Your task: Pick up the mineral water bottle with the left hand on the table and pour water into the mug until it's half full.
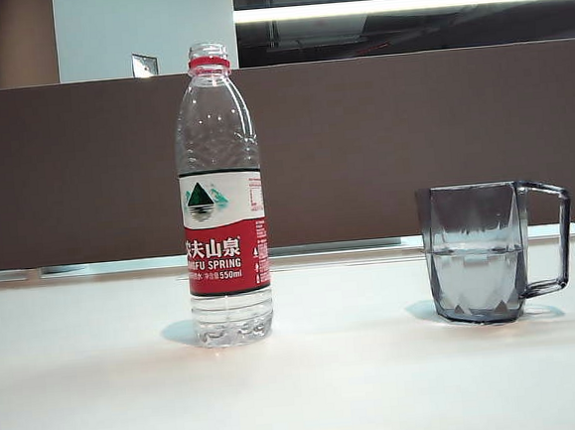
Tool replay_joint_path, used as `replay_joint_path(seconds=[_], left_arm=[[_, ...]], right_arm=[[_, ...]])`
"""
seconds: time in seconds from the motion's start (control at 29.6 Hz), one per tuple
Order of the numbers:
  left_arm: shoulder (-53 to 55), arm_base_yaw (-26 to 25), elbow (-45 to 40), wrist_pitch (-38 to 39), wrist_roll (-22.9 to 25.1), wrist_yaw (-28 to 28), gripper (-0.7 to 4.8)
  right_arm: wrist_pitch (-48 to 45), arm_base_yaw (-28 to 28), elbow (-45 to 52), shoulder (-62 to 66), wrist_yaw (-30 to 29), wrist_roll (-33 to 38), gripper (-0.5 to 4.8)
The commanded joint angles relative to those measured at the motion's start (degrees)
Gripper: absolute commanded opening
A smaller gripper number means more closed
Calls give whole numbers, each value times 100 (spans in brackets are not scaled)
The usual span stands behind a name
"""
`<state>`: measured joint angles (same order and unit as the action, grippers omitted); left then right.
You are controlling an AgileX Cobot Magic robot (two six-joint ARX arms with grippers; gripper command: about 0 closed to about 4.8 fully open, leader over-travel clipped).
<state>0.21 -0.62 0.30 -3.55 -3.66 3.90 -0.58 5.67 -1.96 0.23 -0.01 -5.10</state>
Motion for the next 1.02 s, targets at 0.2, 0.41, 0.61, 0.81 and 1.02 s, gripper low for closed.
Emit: replay_joint_path(seconds=[0.2, 0.41, 0.61, 0.81, 1.02], left_arm=[[2, -2, 31, -26, 20, 17, -4], [2, -2, 31, -26, 20, 17, -4], [2, -2, 31, -24, 20, 17, -4], [2, -2, 31, -24, 20, 17, -4], [2, -2, 31, -24, 20, 17, -4]], right_arm=[[-256, 0, 151, -20, 704, 382, -1], [-310, 0, 160, -20, 688, 380, -1], [-400, -13, 160, -20, 586, 380, -1], [-400, -151, 160, -20, 588, 382, -1], [-374, -149, 160, -20, 590, 695, -1]])
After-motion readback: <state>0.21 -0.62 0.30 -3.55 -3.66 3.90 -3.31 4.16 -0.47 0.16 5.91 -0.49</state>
